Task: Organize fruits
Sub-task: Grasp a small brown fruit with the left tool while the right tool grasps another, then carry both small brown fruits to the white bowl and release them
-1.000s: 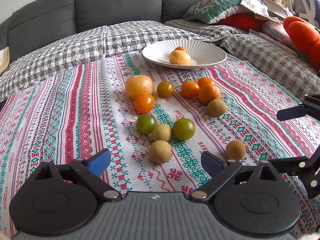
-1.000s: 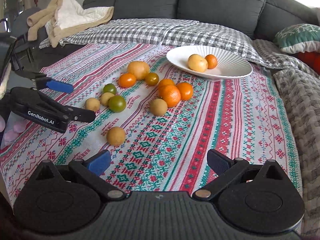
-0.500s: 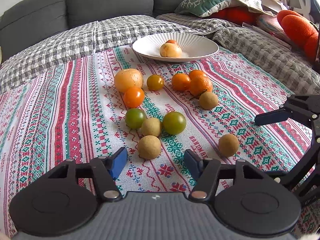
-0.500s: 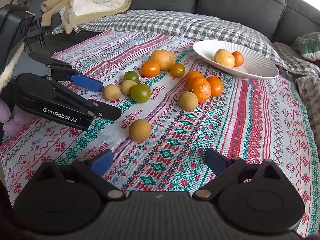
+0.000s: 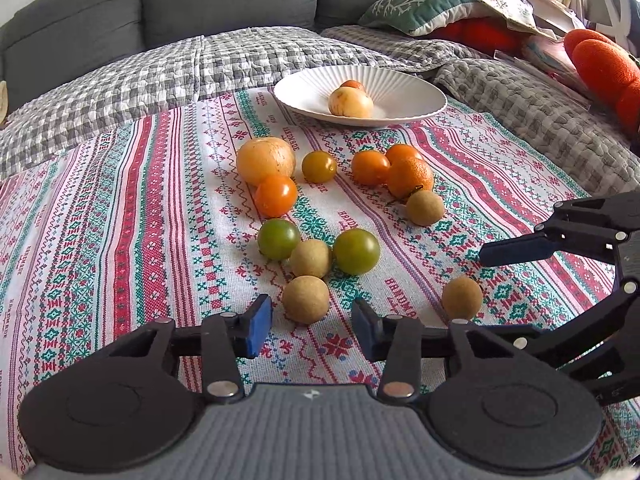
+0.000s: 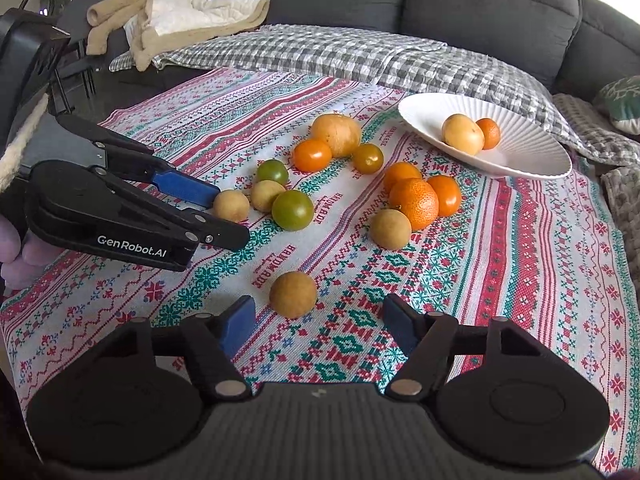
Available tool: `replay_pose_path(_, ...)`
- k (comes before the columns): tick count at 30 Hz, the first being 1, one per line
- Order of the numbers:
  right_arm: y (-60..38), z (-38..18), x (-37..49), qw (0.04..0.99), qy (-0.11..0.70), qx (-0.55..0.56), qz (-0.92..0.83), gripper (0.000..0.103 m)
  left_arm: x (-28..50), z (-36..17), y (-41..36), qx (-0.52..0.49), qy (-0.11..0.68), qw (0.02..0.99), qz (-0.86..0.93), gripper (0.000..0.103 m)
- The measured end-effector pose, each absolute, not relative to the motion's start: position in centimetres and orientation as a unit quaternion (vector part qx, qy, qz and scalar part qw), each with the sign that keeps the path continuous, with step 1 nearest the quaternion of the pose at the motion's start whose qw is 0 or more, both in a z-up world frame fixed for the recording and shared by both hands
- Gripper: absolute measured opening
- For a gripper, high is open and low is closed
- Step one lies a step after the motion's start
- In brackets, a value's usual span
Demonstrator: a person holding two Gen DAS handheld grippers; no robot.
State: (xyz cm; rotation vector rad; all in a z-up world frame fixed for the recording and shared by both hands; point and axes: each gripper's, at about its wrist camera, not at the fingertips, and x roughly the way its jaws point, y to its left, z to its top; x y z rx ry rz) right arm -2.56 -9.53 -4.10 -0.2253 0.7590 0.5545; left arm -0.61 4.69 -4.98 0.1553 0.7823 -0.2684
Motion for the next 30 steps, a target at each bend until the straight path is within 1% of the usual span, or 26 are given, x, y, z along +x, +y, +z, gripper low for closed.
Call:
replay_pose_path(4, -8.9, -3.9, -2.3, 0.883, 0.366, -0.107, 0.272, 0.053, -0.5, -4.9, 4.7, 0.073, 0.383, 0.912, -0.129, 0.021)
replay_pose_path(8, -8.5, -3.8, -2.3, 0.883, 0.364, -0.111, 0.276, 0.045, -0.5, -4.9, 4.6, 0.075, 0.386, 0.91, -0.13, 0.015)
replay_pose_path(10, -8.4, -3.7, -2.2, 0.882, 0.364, -0.111, 0.277, 0.039, -0.5, -4.9, 4.5, 0.077, 0.386, 0.91, -0.129, 0.011)
replay_pose_path(11, -8.4, -3.7, -2.2, 0.882, 0.364, -0.111, 0.277, 0.037, -0.4, -4.9, 4.6, 0.077, 0.387, 0.91, -0.129, 0.011)
replay_pose_path(15, -8.5, -3.6, -2.0, 0.882, 0.367, -0.107, 0.277, 0.023, -0.3, -4.8, 4.6, 0.074, 0.392, 0.908, -0.129, 0.011)
replay_pose_path(23, -9.3, -3.2, -1.9, 0.88, 0.376, -0.082, 0.278, 0.023, 0.0, -4.4, 4.8, 0.064, 0.414, 0.899, -0.125, 0.01)
replay_pose_path(30, -10.4, -2.3, -1.8, 0.885, 0.375, -0.058, 0.268, 0.023, -0.3, -3.2, 4.6, 0.054, 0.406, 0.903, -0.133, 0.01)
